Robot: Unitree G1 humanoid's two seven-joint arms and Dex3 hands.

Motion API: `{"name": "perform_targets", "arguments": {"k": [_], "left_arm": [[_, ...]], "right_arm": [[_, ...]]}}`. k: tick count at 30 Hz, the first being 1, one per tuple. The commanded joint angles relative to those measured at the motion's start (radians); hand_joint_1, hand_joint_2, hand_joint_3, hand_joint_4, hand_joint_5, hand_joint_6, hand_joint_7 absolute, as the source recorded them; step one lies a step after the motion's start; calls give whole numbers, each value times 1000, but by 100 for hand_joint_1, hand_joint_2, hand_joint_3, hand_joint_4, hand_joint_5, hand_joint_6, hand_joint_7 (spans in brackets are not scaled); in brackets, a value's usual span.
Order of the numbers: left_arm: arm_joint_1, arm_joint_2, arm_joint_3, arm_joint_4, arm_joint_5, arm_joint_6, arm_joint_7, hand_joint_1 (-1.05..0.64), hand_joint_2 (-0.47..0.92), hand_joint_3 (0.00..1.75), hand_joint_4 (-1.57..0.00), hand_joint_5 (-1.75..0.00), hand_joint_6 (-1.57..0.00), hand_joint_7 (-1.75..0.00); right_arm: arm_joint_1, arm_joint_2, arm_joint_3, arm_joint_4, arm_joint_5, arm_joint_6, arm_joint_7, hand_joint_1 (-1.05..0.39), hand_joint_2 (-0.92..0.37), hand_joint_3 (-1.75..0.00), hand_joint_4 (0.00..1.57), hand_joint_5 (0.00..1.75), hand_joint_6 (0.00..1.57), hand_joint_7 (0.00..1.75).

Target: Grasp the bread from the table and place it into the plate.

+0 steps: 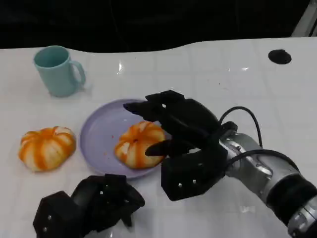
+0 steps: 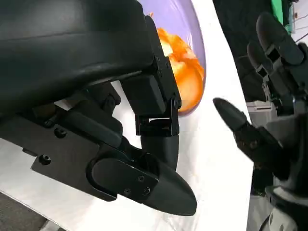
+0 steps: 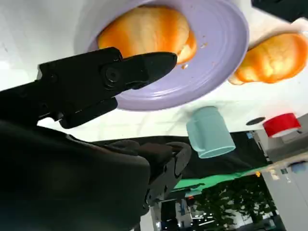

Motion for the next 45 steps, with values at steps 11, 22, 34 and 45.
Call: {"name": "perform_targets", "arguments": {"k": [11,22,34,45], "left_arm": [[4,14,13,14,-16,5,-7,-97,89,0,-100,-142,-125,-72],[-1,13,11,22,-4,-14,2,-97,89,0,-97,-144,-121,-79],[-3,14,10,17,4,-4,8,-97,90,0,-99,-141,-123,-76],[-20,26,23,47,-2,-16,-1,-96,90,0,-98,-142,-124,-74]], "right_arm": [[304,-167,-131,-415,123,-59,45,-50,-92,-9,12,56,36,6],[488,-259,-288,-420,213,-276,-51,-38,-91,-9,55,93,82,25],[610,-246,-368,-311,281,-412,-103,-27,-38,-122,77,147,92,91],[685,-209,-375,-292,337,-399,-68,-28,-46,-116,80,174,80,130]]}}
